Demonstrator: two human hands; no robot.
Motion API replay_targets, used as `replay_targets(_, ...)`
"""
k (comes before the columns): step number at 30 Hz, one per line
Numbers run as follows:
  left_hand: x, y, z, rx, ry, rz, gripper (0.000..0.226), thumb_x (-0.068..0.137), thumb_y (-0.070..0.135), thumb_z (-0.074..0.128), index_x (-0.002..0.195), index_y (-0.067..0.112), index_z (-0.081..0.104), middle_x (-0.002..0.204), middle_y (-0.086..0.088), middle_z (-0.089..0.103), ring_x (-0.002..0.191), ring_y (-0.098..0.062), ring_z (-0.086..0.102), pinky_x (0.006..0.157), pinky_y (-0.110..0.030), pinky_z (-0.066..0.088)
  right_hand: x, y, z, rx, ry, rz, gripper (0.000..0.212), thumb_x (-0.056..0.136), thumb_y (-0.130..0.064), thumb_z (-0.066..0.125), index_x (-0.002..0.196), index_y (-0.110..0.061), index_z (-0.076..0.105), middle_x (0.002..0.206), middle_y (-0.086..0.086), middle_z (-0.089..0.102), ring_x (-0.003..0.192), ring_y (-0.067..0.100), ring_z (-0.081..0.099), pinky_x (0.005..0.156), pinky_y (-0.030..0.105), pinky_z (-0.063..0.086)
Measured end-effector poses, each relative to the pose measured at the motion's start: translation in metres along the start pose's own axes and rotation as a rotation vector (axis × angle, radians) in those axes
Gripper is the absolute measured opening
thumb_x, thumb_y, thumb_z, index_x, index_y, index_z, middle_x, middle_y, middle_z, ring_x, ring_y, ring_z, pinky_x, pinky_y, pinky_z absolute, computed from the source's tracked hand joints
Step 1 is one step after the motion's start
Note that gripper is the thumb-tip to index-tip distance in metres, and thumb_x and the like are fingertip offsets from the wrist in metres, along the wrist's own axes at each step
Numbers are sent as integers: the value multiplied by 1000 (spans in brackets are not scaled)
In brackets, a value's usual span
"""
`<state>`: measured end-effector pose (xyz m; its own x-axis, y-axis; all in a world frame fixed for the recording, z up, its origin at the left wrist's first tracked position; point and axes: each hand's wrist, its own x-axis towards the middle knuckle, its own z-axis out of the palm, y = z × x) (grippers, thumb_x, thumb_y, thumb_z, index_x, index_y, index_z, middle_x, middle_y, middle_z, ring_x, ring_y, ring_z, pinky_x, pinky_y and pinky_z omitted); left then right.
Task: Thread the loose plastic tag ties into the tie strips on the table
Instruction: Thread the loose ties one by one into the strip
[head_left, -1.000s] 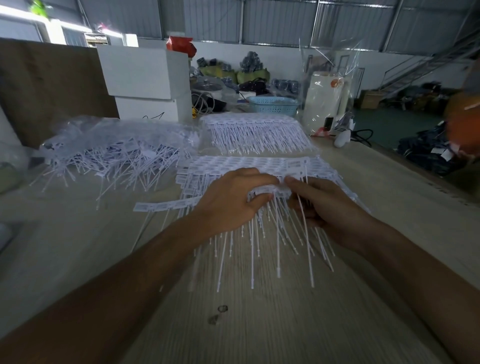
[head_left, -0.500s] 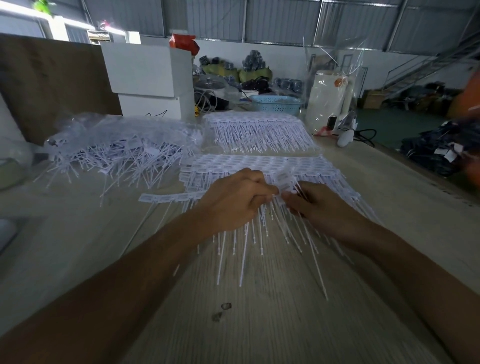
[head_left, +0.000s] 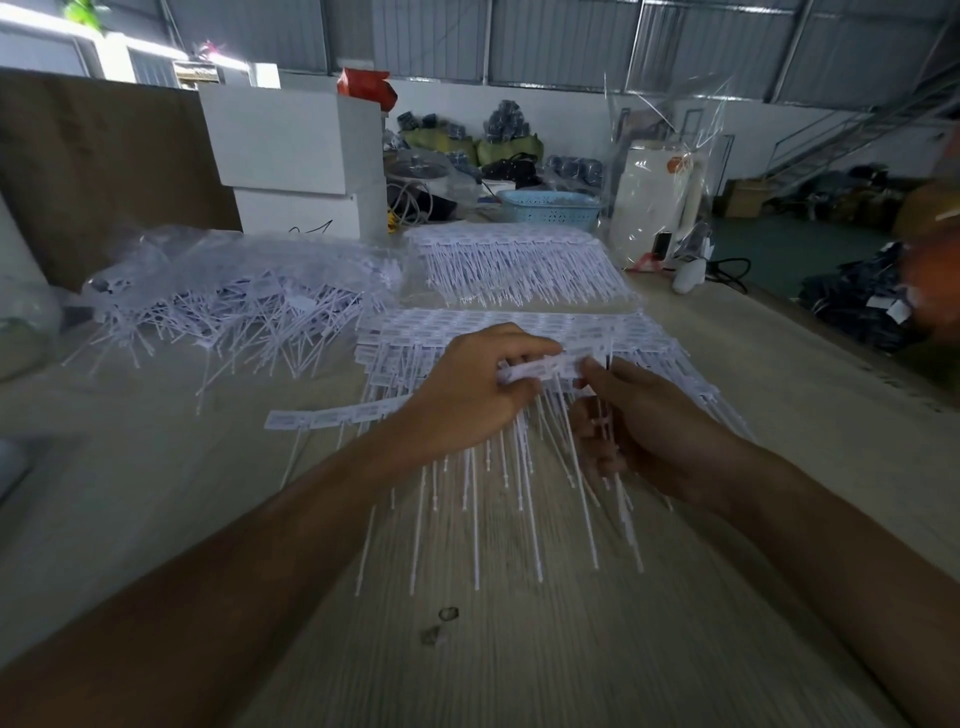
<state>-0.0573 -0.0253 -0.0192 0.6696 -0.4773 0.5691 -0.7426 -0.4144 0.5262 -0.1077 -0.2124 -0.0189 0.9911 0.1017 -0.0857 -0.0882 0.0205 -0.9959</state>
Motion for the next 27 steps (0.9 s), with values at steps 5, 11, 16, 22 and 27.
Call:
replay_targets(5,-1,0,2,24,22,17,36,87,4,71,121,15,70,104,6,68,91,-5,61,79,-13,45,2,0,-2,6,-18,-27,20,102,-31,53,87,-17,55,64,-3,23,50,7,20,37,17,19)
replay_targets(11,-1,1,3,-87,81,9,35,82,9,79,113,21,70,97,13,72,95,7,65,77,-5,45,4,1,-3,-17,-17,-27,34,102,-36,51,87,-10,66,57,-7,32,46,5,25,39,18,19)
replay_targets(16,-1,2,4,-93,35,37,29,86,18,77,114,19,68,102,8,74,97,3,67,80,-10,49,1,0,-1,-80,-3,-64,29,96,-37,61,84,-10,61,56,-7,26,44,6,22,38,19,21)
replay_targets(22,-7,-9,0,138,-87,-11,42,92,23,66,132,30,57,104,8,67,89,-19,66,71,-33,51,1,-6,-3,-11,145,-81,27,99,-29,60,80,-9,61,55,-6,25,43,7,22,37,19,20)
replay_targets(27,-6,-8,1,367,-2,51,28,99,32,58,124,22,65,97,1,67,96,-26,63,74,-36,47,1,-1,-3,-41,102,-86,27,98,-30,60,84,-7,66,56,-4,25,45,7,23,38,19,20)
